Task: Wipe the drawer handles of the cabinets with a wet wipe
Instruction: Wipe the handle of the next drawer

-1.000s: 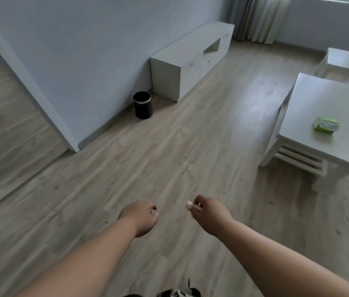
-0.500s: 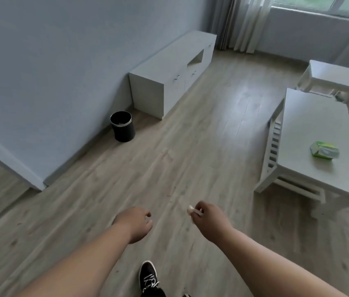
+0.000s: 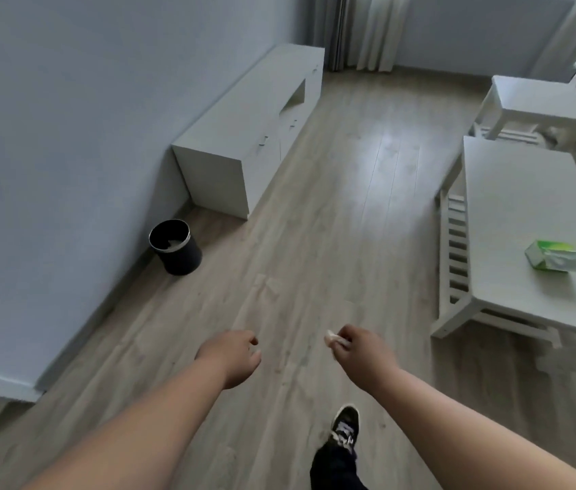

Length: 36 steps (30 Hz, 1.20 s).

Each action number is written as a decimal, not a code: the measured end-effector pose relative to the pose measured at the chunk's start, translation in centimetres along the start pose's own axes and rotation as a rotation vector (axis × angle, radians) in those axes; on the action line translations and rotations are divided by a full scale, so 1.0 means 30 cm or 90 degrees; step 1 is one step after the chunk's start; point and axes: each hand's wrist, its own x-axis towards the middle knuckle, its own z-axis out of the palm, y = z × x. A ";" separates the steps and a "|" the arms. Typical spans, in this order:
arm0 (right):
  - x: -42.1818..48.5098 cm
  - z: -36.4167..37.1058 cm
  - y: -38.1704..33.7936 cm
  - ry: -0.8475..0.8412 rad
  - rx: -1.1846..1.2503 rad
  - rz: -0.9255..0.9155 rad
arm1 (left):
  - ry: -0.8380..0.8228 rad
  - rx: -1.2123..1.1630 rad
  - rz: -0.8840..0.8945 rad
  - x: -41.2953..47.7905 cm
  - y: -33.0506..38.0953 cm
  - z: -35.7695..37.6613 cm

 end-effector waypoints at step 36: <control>2.066 -0.809 -0.233 -0.033 0.022 0.024 | -0.029 -0.031 -0.008 1.891 0.373 -1.152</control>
